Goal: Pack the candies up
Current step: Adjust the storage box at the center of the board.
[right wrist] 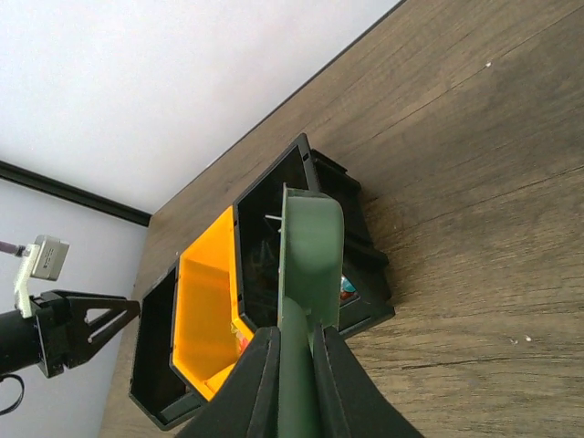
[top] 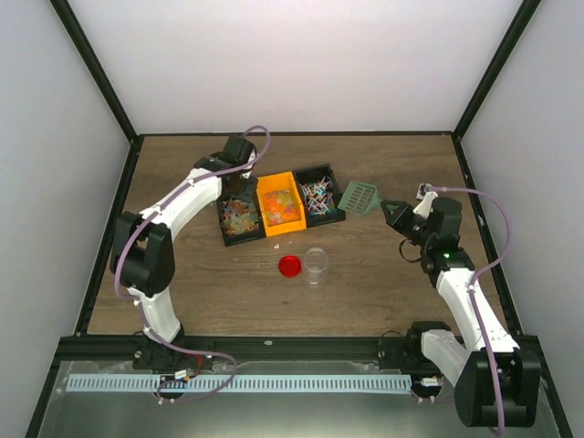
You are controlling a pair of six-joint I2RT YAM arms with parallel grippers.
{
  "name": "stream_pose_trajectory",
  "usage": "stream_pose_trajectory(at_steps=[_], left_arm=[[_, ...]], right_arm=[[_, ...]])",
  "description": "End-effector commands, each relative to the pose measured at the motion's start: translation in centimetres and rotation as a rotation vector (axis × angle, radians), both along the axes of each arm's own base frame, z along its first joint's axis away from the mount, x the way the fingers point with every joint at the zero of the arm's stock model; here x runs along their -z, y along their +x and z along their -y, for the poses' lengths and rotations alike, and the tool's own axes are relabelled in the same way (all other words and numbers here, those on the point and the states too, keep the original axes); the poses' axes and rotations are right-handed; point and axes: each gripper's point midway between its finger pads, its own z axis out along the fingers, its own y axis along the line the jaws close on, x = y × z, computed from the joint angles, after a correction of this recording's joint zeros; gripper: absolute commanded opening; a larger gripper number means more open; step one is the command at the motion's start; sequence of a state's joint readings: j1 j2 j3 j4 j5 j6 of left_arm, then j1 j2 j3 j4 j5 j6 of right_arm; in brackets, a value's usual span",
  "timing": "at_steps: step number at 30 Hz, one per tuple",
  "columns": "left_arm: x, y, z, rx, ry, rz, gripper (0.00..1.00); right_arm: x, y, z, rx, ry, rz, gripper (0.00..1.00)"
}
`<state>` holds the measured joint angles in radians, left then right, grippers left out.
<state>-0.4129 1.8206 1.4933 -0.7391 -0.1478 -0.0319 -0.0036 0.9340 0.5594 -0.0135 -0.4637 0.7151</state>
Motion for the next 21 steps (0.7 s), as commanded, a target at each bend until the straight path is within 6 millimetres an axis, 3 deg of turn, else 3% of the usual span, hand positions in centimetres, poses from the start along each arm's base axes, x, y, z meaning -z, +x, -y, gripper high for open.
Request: stream_pose_trajectory(at_steps=[1,9,13,21], left_arm=[[0.8,-0.1,1.1,0.122,0.039,-0.036,0.43],[-0.3,1.3,-0.8,0.265,0.146,0.034,0.60],[-0.5,2.2,-0.7,0.369,0.101,0.041,0.76],[2.1,3.5,-1.0,0.575,0.124,-0.063,0.73]], right_arm=[[-0.5,0.6,0.1,-0.008,-0.001,0.032,0.01],[-0.3,1.0,0.1,-0.015,-0.008,0.025,0.01],[-0.3,1.3,0.0,-0.024,-0.012,0.019,0.01],[0.1,1.9,0.0,-0.032,-0.040,-0.001,0.01]])
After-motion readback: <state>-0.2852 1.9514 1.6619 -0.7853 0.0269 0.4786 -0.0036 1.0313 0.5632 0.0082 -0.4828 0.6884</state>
